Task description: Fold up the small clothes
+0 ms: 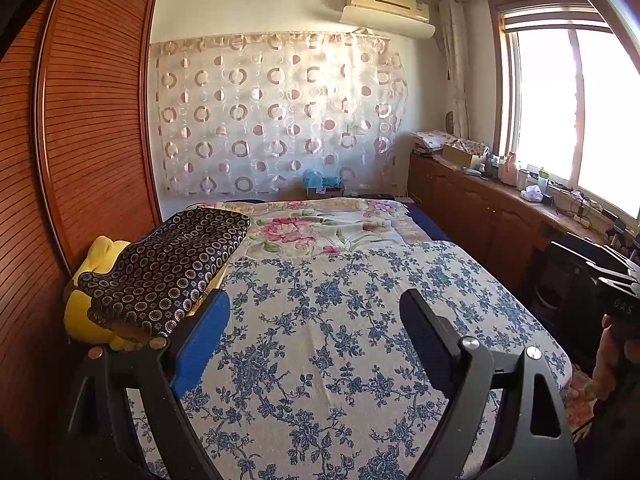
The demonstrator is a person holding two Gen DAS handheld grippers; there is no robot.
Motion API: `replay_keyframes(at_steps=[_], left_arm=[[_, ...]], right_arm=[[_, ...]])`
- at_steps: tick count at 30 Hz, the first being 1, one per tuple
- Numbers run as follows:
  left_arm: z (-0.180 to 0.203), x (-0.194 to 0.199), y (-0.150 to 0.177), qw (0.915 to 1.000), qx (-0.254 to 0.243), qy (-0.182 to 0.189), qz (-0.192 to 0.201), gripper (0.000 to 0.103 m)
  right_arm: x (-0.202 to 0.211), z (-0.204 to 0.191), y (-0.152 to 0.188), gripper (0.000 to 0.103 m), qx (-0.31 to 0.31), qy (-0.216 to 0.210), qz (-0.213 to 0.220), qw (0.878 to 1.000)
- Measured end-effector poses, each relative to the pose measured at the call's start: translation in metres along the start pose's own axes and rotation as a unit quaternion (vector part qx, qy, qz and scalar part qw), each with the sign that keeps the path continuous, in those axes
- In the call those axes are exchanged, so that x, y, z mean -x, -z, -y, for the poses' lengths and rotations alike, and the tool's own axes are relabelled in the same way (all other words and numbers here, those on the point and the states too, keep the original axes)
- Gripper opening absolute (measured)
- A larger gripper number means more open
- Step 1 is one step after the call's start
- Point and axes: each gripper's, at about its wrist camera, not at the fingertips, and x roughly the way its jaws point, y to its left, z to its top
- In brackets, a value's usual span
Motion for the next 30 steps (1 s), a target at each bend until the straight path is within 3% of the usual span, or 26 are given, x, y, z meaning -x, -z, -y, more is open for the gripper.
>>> replay_keyframes(at_steps=[30], left_arm=[[0.0052,0.0062,-0.0024,1.0,-0.001,0.004,0.006,0.087]], right_arm=[[0.0009,0.0038,0.0022,0.083,0.001,-0.002,0.0,1.0]])
